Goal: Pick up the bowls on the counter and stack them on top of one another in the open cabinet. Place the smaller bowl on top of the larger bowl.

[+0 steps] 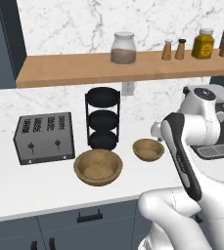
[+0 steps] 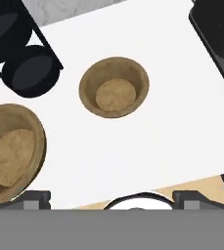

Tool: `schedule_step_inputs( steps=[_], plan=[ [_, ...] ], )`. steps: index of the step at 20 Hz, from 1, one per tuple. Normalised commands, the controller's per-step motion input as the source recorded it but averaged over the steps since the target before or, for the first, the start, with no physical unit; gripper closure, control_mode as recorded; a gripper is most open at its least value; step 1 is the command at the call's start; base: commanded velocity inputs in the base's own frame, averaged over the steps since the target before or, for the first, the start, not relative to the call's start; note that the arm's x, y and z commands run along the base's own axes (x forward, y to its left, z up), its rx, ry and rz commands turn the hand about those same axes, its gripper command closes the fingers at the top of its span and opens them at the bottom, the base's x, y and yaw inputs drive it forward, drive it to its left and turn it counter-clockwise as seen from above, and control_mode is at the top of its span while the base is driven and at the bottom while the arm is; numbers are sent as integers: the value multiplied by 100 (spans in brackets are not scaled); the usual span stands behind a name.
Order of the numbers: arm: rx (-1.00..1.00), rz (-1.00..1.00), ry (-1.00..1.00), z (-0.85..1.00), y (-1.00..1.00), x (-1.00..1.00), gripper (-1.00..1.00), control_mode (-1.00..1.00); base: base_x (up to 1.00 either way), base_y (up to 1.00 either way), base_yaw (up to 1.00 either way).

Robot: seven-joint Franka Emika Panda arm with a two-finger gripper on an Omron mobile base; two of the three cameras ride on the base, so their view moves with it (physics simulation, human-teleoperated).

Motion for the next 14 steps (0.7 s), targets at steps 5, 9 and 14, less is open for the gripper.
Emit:
schedule_step_inputs(
  steps=[5, 9, 14],
  plan=[
    [13, -13, 0, -35, -49, 27, -100, -100, 0, 0, 0],
    [12, -3, 6, -43, -47, 43, -100, -100, 0, 0, 0],
    [16, 0, 20, -23, -28, 66, -100, -100, 0, 0, 0]
  ],
)
